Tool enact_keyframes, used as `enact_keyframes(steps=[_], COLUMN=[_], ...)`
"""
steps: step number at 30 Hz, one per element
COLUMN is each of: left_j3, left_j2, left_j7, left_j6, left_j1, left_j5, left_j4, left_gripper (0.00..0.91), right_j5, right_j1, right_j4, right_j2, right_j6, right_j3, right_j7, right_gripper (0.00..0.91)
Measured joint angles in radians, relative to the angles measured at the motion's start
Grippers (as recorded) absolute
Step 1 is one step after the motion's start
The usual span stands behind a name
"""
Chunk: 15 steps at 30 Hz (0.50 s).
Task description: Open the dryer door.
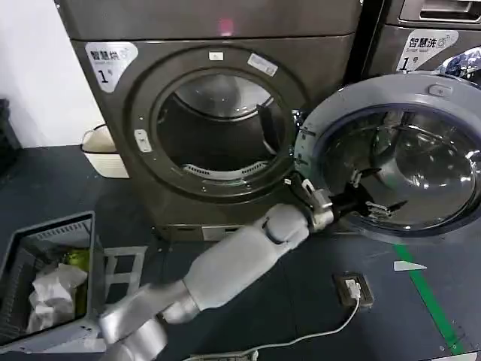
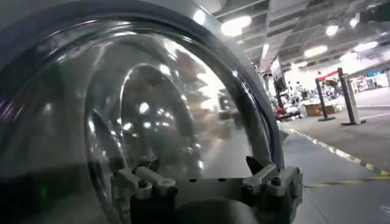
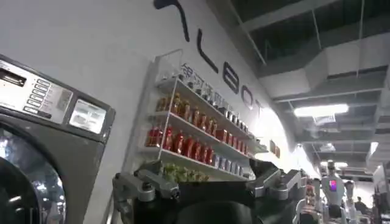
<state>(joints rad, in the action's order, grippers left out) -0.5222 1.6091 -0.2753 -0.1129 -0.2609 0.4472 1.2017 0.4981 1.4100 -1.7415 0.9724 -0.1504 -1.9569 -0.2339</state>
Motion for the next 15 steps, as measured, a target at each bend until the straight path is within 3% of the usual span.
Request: enact_keyframes(steps=[5, 15], left_j3=[-0.002, -0.048], left_j2=[-0.010, -0.105], left_j7=[-0.009, -0.053], left_j6=[-0.031, -0.260], left_j1=[-0.003, -0.018], left_j5=[0.002, 0.130], left_j4=[0.008, 0.086], left_gripper=[0.907, 0.907], right_j5=[0.000, 0.000], right_j1=[0.000, -0.001], right_j4=[0.000, -0.002], right_j2=[-0.002, -0.015], right_j6=[0.005, 0.008], right_j3=[-0.003, -0.014], right_j7=[0.000, -0.001], right_gripper=[0.907, 0.907])
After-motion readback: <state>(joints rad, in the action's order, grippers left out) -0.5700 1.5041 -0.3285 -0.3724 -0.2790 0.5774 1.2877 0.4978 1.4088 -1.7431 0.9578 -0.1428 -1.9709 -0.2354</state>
